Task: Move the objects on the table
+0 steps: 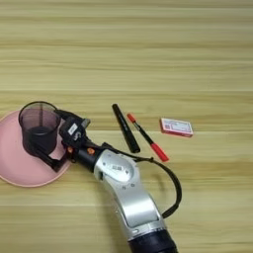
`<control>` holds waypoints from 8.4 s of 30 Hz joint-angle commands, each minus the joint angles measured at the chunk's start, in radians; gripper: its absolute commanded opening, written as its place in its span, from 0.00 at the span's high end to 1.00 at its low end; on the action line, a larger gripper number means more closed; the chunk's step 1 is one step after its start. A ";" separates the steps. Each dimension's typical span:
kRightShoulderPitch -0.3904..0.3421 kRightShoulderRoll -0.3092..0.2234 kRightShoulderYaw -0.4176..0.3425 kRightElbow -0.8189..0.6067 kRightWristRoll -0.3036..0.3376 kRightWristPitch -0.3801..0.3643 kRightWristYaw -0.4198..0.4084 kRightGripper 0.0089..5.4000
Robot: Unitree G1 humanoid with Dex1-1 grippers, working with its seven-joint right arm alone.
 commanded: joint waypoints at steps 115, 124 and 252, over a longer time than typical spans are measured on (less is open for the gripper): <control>-0.156 -0.185 -0.178 0.273 -0.200 -0.216 -0.156 0.00; -0.177 -0.192 -0.193 0.311 -0.213 -0.236 -0.192 0.00; 0.069 -0.247 -0.498 0.508 0.132 -0.257 0.037 0.00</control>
